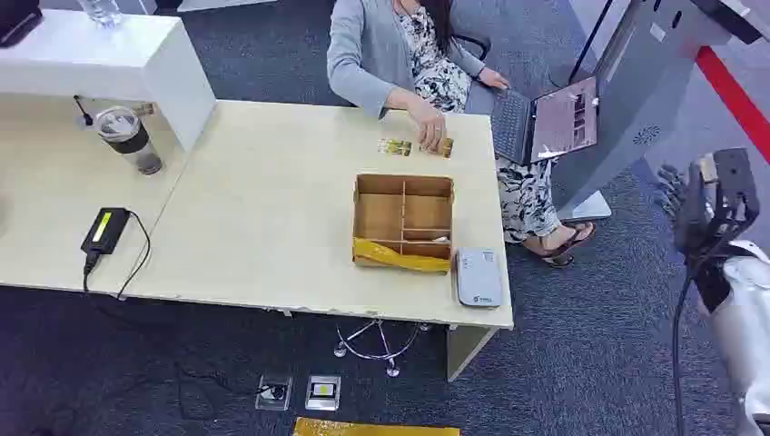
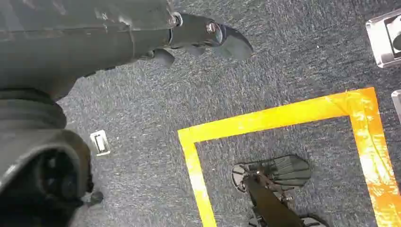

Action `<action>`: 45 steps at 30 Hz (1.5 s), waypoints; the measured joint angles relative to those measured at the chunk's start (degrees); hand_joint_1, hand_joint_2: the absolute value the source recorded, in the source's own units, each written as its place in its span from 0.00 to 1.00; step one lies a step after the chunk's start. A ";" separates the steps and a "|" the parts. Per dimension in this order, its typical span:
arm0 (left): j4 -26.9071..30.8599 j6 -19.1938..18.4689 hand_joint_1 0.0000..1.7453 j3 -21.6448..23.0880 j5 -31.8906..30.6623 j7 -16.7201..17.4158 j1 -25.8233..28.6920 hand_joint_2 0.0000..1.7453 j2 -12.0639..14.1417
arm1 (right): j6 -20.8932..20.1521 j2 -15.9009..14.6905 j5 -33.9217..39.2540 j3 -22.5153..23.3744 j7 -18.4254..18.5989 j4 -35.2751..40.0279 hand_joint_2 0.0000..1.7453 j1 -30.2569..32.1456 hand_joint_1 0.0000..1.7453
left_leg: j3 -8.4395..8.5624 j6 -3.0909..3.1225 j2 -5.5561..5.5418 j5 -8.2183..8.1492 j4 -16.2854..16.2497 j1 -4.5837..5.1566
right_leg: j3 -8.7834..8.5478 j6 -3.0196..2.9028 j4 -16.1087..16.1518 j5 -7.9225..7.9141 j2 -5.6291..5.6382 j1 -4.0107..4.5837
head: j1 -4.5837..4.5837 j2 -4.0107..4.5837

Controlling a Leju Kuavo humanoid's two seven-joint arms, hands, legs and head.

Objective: Pass the card to the sensor for recognition and then transmit it.

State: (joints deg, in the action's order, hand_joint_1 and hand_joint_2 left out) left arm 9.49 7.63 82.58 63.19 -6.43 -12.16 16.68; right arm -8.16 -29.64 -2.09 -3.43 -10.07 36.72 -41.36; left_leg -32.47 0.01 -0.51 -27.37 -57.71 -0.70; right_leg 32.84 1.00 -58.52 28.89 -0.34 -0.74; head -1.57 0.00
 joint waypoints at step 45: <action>0.00 0.50 0.00 1.42 -1.99 -0.26 0.06 0.00 -0.02 | 24.66 5.42 -49.36 -30.67 4.61 3.02 1.00 -3.73 0.00 | 0.02 -0.02 0.02 0.02 0.00 -0.01 | 0.04 0.00 0.01 0.00 0.04 0.01 | 0.00 0.00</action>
State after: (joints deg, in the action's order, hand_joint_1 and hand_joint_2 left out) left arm 9.49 8.13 84.00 61.20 -6.69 -12.10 16.65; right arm 16.50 -24.22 -51.45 -34.10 -5.46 39.74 -45.09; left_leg -32.45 -0.02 -0.50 -27.36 -57.71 -0.71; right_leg 32.88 0.99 -58.51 28.89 -0.30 -0.73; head -1.57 0.00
